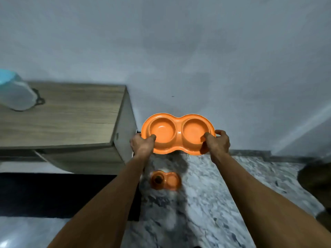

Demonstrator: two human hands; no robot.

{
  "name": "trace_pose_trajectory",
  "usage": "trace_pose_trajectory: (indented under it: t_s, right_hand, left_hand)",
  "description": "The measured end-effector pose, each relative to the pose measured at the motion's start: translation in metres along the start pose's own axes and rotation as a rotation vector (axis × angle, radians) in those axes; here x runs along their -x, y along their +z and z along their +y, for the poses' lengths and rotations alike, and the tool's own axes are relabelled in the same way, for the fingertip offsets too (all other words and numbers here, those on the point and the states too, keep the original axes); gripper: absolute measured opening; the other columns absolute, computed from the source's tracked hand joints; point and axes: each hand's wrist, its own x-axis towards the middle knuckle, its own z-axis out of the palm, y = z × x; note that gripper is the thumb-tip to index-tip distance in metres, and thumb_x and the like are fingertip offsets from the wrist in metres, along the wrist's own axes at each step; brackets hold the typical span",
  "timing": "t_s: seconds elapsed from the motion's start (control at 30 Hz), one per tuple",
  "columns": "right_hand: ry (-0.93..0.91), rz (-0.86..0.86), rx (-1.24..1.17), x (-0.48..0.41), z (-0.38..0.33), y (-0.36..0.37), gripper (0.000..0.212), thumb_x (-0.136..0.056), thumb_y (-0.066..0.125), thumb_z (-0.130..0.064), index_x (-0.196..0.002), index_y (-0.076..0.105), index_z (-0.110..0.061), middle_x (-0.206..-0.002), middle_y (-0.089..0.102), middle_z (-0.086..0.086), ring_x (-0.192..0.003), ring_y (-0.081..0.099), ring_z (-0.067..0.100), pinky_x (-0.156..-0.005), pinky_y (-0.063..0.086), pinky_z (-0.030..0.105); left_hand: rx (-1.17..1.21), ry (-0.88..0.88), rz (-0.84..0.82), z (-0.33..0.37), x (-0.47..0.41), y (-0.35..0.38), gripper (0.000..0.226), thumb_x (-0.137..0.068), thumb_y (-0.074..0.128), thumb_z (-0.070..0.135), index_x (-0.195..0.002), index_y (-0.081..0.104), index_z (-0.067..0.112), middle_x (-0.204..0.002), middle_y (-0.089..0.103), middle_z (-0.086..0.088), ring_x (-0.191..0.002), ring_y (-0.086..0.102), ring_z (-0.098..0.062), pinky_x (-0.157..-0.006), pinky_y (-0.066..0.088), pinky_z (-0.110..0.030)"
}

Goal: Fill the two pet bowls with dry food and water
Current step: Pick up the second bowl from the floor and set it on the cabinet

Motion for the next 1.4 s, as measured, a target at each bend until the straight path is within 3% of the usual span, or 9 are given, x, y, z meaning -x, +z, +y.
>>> trace_pose_trajectory:
  t_s: [0.17, 0.27, 0.47, 0.67, 0.8, 0.97, 1.13, 1.3, 1.4]
  right_hand:
    - [-0.089, -0.049, -0.032, 0.099, -0.04, 0.048, 0.056, -0.074, 0.07, -0.024, -0.127, 0.055, -0.015, -0.124, 0.061, 0.014, -0.108, 0.059, 0.035, -0.092, 0.053, 0.049]
    - [-0.108, -0.07, -0.032, 0.164, -0.051, 0.084, 0.055, -0.076, 0.071, -0.023, -0.129, 0.055, -0.014, -0.125, 0.06, 0.014, -0.11, 0.058, 0.036, -0.093, 0.052, 0.048]
    - [-0.166, -0.179, -0.035, 0.288, -0.073, 0.173, 0.056, -0.08, 0.072, -0.023, -0.132, 0.052, -0.013, -0.128, 0.059, 0.015, -0.113, 0.058, 0.036, -0.094, 0.052, 0.049]
    - [-0.241, -0.275, 0.003, 0.371, -0.104, 0.26, 0.054, -0.082, 0.073, -0.026, -0.131, 0.052, -0.015, -0.129, 0.059, 0.013, -0.113, 0.058, 0.034, -0.094, 0.052, 0.048]
    - [-0.269, -0.324, 0.022, 0.409, -0.118, 0.328, 0.054, -0.082, 0.073, -0.026, -0.131, 0.053, -0.014, -0.13, 0.058, 0.013, -0.117, 0.056, 0.034, -0.095, 0.05, 0.047]
    - [-0.253, -0.351, 0.032, 0.45, -0.13, 0.425, 0.057, -0.078, 0.075, -0.029, -0.13, 0.056, -0.015, -0.13, 0.06, 0.013, -0.117, 0.057, 0.034, -0.1, 0.049, 0.049]
    - [-0.214, -0.391, 0.089, 0.489, -0.134, 0.509, 0.056, -0.077, 0.074, -0.025, -0.129, 0.057, -0.013, -0.128, 0.061, 0.016, -0.117, 0.057, 0.036, -0.096, 0.047, 0.042]
    - [-0.177, -0.392, 0.105, 0.514, -0.154, 0.572, 0.057, -0.079, 0.074, -0.026, -0.13, 0.054, -0.014, -0.129, 0.059, 0.013, -0.117, 0.056, 0.033, -0.099, 0.049, 0.048]
    - [-0.165, -0.398, 0.132, 0.526, -0.153, 0.609, 0.054, -0.08, 0.074, -0.027, -0.128, 0.053, -0.015, -0.127, 0.059, 0.012, -0.114, 0.058, 0.033, -0.098, 0.05, 0.05]
  left_hand:
    - [0.063, 0.019, 0.059, 0.01, -0.018, -0.119, 0.042, -0.074, 0.075, 0.029, -0.107, 0.066, 0.004, -0.118, 0.063, -0.016, -0.094, 0.063, -0.029, -0.084, 0.052, -0.035]
    - [0.098, 0.019, 0.073, 0.001, -0.029, -0.197, 0.039, -0.08, 0.075, 0.022, -0.111, 0.063, 0.002, -0.116, 0.063, -0.015, -0.086, 0.059, -0.026, -0.08, 0.053, -0.037]
    - [0.153, 0.011, 0.183, -0.025, -0.054, -0.355, 0.032, -0.078, 0.076, 0.021, -0.102, 0.065, 0.004, -0.114, 0.066, -0.017, -0.094, 0.065, -0.032, -0.084, 0.055, -0.038]
    - [0.215, -0.013, 0.26, -0.04, -0.092, -0.471, 0.041, -0.078, 0.077, 0.02, -0.112, 0.065, 0.001, -0.12, 0.064, -0.018, -0.099, 0.066, -0.034, -0.088, 0.056, -0.043]
    - [0.241, -0.016, 0.317, -0.058, -0.13, -0.532, 0.04, -0.079, 0.076, 0.019, -0.112, 0.066, -0.001, -0.11, 0.067, -0.019, -0.092, 0.067, -0.033, -0.085, 0.057, -0.042]
    - [0.255, -0.041, 0.341, -0.079, -0.196, -0.602, 0.042, -0.078, 0.077, 0.02, -0.114, 0.066, 0.001, -0.108, 0.068, -0.016, -0.097, 0.066, -0.033, -0.087, 0.056, -0.04]
    - [0.2, -0.083, 0.36, -0.102, -0.255, -0.666, 0.029, -0.079, 0.076, 0.019, -0.099, 0.068, 0.0, -0.088, 0.064, -0.012, -0.092, 0.067, -0.032, -0.086, 0.056, -0.041]
    - [0.171, -0.096, 0.329, -0.112, -0.317, -0.711, 0.019, -0.074, 0.079, 0.021, -0.077, 0.064, 0.009, -0.089, 0.071, -0.018, -0.085, 0.07, -0.034, -0.081, 0.058, -0.051]
    - [0.147, -0.112, 0.333, -0.122, -0.346, -0.732, 0.021, -0.073, 0.08, 0.022, -0.079, 0.065, 0.009, -0.089, 0.072, -0.018, -0.085, 0.07, -0.035, -0.08, 0.059, -0.05]
